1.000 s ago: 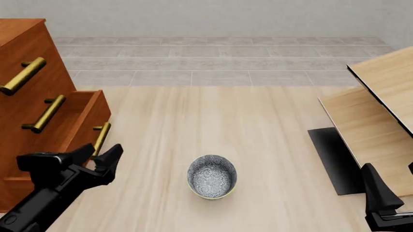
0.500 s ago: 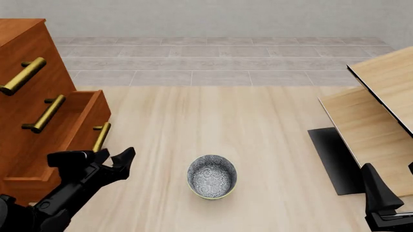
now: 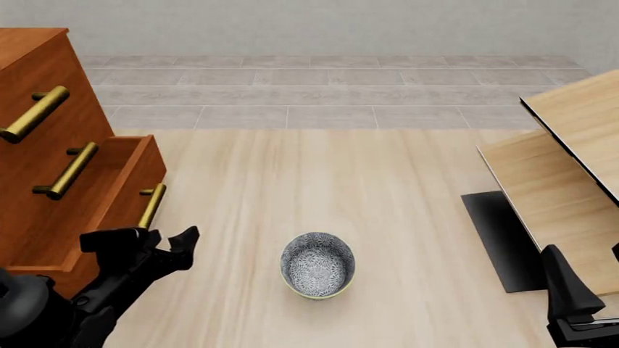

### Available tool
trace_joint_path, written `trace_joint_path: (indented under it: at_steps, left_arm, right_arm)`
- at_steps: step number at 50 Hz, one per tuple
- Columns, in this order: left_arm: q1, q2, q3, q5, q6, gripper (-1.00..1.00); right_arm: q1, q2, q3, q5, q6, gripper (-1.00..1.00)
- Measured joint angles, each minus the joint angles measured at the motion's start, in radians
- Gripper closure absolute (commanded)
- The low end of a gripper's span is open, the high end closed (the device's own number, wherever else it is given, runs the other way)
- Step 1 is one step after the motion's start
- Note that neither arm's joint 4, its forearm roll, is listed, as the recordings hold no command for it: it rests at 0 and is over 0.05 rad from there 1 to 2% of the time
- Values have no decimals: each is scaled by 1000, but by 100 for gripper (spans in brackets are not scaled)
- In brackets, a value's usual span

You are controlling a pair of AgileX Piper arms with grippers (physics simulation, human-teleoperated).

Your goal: Close the bottom drawer of the cabinet.

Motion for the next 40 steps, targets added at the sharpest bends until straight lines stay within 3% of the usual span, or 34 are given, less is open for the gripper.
trace_joint_path:
  at_steps: [40]
  left_arm:
    - [124,101,-42,-18,97,-100]
  right_arm:
    - [1,-1,0,-2,-6,-100]
